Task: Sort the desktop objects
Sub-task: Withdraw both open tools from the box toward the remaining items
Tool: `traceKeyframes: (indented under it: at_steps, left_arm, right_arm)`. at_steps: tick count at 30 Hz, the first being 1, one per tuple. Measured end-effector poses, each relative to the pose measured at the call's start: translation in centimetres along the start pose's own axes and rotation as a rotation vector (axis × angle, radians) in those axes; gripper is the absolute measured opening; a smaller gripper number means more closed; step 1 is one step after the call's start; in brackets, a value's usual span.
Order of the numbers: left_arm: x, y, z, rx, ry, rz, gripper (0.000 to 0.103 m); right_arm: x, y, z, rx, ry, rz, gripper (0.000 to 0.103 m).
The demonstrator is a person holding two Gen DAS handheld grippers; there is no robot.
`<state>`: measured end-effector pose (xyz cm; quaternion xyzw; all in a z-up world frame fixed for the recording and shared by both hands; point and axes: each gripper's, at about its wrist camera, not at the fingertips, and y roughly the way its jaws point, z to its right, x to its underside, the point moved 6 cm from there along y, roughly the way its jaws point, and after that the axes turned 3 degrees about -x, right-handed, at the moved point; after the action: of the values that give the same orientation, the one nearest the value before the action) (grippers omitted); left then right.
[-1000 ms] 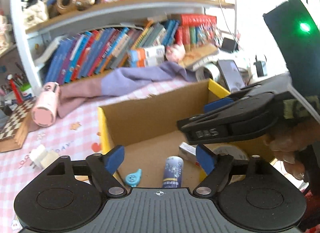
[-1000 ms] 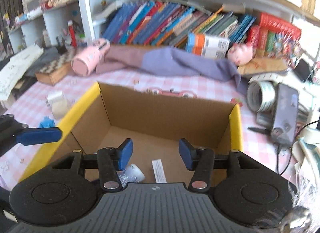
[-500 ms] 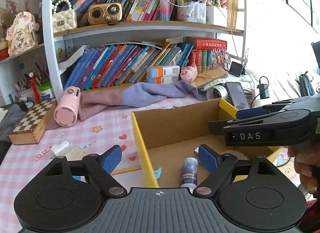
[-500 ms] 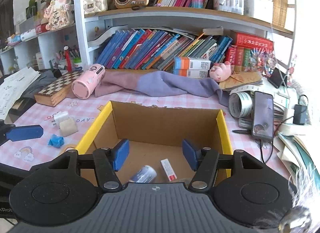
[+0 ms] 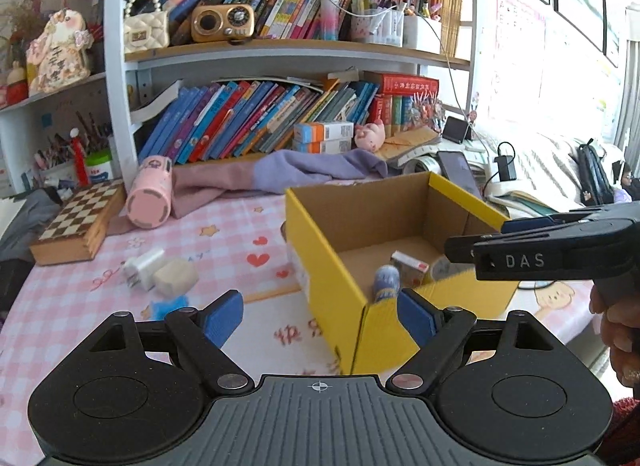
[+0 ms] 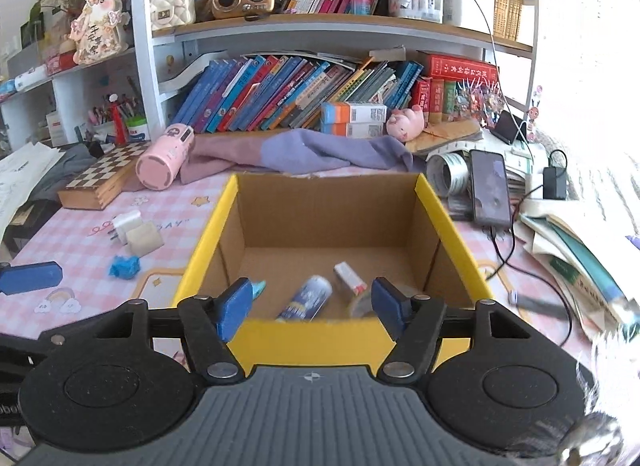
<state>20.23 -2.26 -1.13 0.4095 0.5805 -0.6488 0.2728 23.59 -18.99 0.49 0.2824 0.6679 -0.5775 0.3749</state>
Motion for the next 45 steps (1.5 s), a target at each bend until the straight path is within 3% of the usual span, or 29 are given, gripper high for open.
traceKeyframes:
  at_steps: [9, 18, 31, 45]
  left_arm:
    - [3.0, -2.8, -2.2, 0.016, 0.017, -0.035, 0.087]
    - [5.7, -4.3, -4.5, -0.009, 0.011, -0.111, 0.087]
    - [8.0, -6.2, -6.9, -0.042, -0.033, -0.149, 0.088]
    - [8.9, -7.5, -10.7, -0.152, -0.122, -0.164, 0.091]
  right_arm:
    - [3.5, -2.3, -4.0, 0.019, 0.018, -0.038, 0.067]
    - [5.8, -2.9, -7.3, -0.021, 0.047, -0.119, 0.068]
    - [6.7, -3.6, -11.1, -0.076, -0.004, -0.149, 0.07]
    - [6.0, -2.0, -15.9, -0.192, -0.108, -0.17, 0.071]
